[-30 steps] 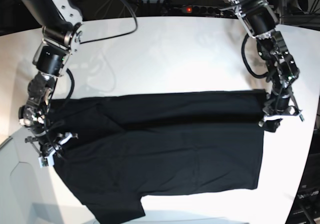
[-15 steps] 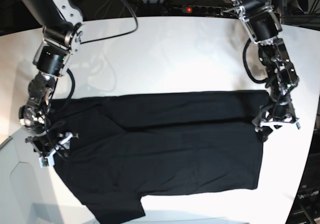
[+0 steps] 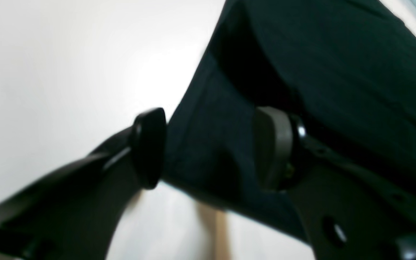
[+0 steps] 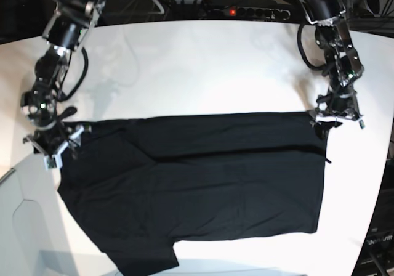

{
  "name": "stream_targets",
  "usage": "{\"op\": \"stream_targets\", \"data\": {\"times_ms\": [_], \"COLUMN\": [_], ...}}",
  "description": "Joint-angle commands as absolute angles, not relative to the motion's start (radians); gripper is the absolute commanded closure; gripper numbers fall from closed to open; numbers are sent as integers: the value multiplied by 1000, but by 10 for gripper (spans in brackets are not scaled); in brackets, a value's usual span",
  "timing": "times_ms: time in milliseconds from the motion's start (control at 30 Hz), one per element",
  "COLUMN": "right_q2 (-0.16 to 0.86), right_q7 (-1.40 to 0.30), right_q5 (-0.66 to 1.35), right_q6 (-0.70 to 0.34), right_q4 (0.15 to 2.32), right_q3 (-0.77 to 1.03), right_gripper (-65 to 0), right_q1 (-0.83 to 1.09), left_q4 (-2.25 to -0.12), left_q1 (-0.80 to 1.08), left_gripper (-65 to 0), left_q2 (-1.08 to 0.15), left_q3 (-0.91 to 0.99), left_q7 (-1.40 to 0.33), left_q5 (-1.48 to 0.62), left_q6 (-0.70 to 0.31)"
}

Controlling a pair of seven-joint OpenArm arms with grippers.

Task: Fold the T-shirt properly
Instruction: 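Lift the shirt with both grippers and drag it back toward the robot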

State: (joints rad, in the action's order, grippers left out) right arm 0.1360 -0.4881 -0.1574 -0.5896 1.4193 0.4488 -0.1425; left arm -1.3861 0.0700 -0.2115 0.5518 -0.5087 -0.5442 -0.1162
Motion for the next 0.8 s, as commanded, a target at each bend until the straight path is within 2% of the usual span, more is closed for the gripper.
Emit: {"op": "stream_targets", "data": {"times_ms": [0, 167, 300, 567, 633, 767], "right_q2": [154, 188, 196, 278, 285, 286], "right_q7": [-458, -458, -456, -449, -449, -449], "right_q5": [-140, -70, -59, -21, -21, -21], "right_q6": [-588, -588, -588, -588, -588, -588], "right_q4": [1452, 1458, 1411, 1259, 1218, 1150], "right_q3": [450, 469, 516, 533, 532, 532], "right_gripper": [-376, -376, -376, -376, -376, -375], "right_q1": [-153, -104, -111, -148, -170, -173], "left_q4": [-1402, -1402, -1368, -1325, -1325, -1322], "left_q1": [68, 94, 93, 90, 93, 93], "left_gripper": [-387, -420, -419, -407, -342, -145], "left_q2": [-225, -223, -223, -222, -222, -220], "left_q3": [555, 553, 544, 542, 542, 542], "left_q7": [-489, -487, -487, -489, -489, -492], "left_q5": [-552, -550, -550, -550, -550, -550], "left_q6": [-117, -117, -117, -125, -125, -125]}}
